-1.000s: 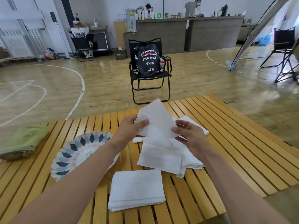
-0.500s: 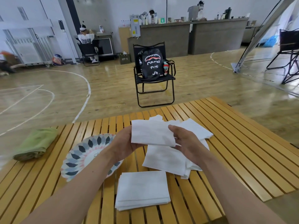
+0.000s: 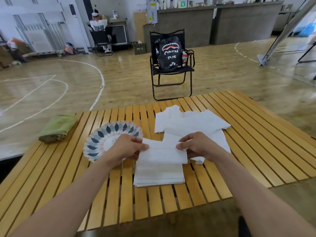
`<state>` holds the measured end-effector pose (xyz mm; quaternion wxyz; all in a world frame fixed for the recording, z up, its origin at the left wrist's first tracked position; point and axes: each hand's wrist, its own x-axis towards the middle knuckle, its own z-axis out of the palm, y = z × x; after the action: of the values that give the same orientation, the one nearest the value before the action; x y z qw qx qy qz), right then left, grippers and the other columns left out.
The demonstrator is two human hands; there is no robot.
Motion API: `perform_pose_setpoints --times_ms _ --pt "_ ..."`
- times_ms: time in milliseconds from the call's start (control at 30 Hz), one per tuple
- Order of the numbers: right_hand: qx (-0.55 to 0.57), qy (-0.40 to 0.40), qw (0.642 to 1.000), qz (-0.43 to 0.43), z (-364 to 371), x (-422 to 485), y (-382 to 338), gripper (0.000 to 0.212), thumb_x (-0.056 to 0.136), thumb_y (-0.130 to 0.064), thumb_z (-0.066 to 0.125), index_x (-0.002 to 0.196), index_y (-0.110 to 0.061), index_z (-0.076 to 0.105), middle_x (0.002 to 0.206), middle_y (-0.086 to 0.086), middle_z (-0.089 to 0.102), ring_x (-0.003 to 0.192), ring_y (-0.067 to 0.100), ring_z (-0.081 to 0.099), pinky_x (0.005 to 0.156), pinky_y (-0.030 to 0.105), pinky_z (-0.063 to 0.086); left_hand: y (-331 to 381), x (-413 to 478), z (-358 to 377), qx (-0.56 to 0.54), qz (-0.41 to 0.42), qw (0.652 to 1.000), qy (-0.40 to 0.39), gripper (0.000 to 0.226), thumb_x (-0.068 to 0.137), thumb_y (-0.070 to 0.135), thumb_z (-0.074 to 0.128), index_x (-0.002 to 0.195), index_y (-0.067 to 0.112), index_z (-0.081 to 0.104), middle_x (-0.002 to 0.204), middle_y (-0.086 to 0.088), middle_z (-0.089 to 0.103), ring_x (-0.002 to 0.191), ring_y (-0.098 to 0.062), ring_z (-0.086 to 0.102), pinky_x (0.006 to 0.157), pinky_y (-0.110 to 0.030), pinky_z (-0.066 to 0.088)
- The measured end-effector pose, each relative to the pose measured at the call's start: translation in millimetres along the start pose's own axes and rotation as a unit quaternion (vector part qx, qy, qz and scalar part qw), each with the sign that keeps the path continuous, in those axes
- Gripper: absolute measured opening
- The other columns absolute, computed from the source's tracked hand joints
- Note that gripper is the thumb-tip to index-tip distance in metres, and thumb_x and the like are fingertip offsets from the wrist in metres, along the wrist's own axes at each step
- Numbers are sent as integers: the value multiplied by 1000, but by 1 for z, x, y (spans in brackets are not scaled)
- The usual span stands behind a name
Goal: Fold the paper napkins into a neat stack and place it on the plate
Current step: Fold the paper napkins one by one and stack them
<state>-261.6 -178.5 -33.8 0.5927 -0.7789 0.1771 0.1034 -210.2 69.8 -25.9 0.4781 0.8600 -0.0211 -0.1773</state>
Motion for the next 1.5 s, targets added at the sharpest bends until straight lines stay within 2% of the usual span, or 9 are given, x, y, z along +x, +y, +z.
perform_pose_setpoints --times_ms 167,400,500,600,767,967,1167,1300,1500 --pt "-188 -10 982 -1 24 -7 4 38 77 -15 86 102 -6 60 88 9 68 70 23 73 61 32 62 -24 -8 4 87 -22 995 41 29 76 19 85 99 12 69 86 -5 72 65 -15 71 52 -21 54" --pt "-393 34 919 1 34 8 12 49 62 -49 89 68 -19 50 70 -2 71 74 19 72 74 33 58 -34 -6 18 310 31 944 107 34 63 43 87 78 27 62 79 10 64 71 -3 58 61 -25 51" --pt "-405 42 913 3 32 13 14 54 60 -55 88 66 -20 47 65 -5 58 69 17 60 62 28 45 -29 -2 16 332 33 938 91 36 60 43 89 78 27 62 77 12 63 72 -3 56 58 -23 45" --pt "-360 59 931 -4 21 15 8 49 64 -54 87 66 -14 59 64 -2 64 66 16 62 67 31 51 -13 5 16 297 60 949 85 31 65 39 87 83 26 66 78 12 63 74 -3 57 66 -26 51" --pt "-311 260 914 -2 -25 18 5 38 79 -43 79 98 -13 69 89 2 72 76 20 62 54 26 43 15 40 40 217 135 965 51 25 83 36 75 105 23 70 100 8 70 90 -9 64 83 -33 58" --pt "-318 218 922 36 -27 33 28 47 73 -49 82 87 -13 54 74 -2 55 73 21 59 49 27 34 28 77 74 209 65 975 32 59 83 40 76 131 12 58 126 -3 62 110 -21 59 84 -29 50" --pt "-160 200 967 18 -33 47 30 55 75 -18 82 125 -12 59 112 7 68 97 23 65 73 34 52 38 87 70 117 42 991 46 38 85 27 77 113 2 71 104 -7 67 94 -24 64 84 -38 60" --pt "-38 182 983 9 -39 49 26 47 78 -9 77 124 -6 63 101 12 72 87 22 66 67 28 51 42 88 61 145 95 982 70 32 89 23 72 117 6 72 120 -7 70 107 -22 63 93 -34 54" --pt "284 123 951 0 -48 43 18 11 81 8 69 89 4 63 93 20 68 84 28 67 75 34 62 47 85 49 30 64 996 56 25 89 13 73 113 5 73 113 -10 68 81 -25 70 68 -32 63"
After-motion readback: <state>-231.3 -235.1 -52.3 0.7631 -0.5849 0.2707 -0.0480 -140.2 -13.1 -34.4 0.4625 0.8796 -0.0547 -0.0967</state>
